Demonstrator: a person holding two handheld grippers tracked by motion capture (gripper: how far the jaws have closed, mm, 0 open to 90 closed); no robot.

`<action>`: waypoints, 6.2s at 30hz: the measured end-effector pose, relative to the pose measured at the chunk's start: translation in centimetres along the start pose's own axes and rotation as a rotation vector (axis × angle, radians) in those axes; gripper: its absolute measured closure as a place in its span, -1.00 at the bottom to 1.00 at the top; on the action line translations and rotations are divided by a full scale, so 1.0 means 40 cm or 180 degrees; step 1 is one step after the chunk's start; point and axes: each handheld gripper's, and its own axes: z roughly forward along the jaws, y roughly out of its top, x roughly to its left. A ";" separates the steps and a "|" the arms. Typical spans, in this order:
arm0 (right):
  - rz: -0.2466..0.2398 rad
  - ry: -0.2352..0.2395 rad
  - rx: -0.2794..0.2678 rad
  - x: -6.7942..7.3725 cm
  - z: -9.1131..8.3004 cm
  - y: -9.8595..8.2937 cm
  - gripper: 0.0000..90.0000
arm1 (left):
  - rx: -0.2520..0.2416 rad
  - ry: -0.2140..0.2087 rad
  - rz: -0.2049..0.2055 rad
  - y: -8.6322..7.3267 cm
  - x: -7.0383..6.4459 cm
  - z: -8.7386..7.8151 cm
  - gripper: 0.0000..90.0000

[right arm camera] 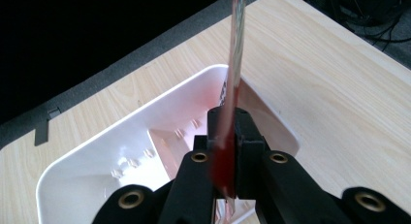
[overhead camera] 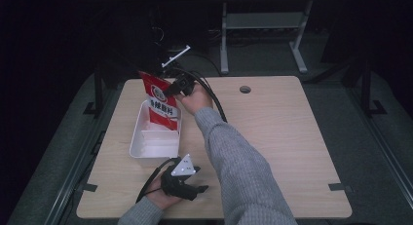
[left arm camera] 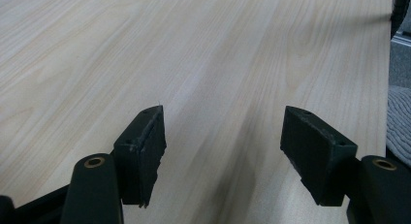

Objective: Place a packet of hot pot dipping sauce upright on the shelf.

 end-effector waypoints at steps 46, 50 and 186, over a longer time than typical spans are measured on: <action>0.0161 0.0150 0.0267 -0.031 -0.019 -0.038 0.71 | 0.0009 0.0003 0.0016 0.000 -0.001 0.001 -0.29; 0.0220 0.0172 0.0230 -0.038 -0.029 -0.043 0.44 | 0.0009 0.0009 0.0007 0.000 -0.001 0.001 -0.30; 0.1074 0.0101 -0.0298 -0.148 -0.448 -0.855 -0.01 | 0.0101 0.0104 -0.0022 -0.003 0.003 0.007 -0.37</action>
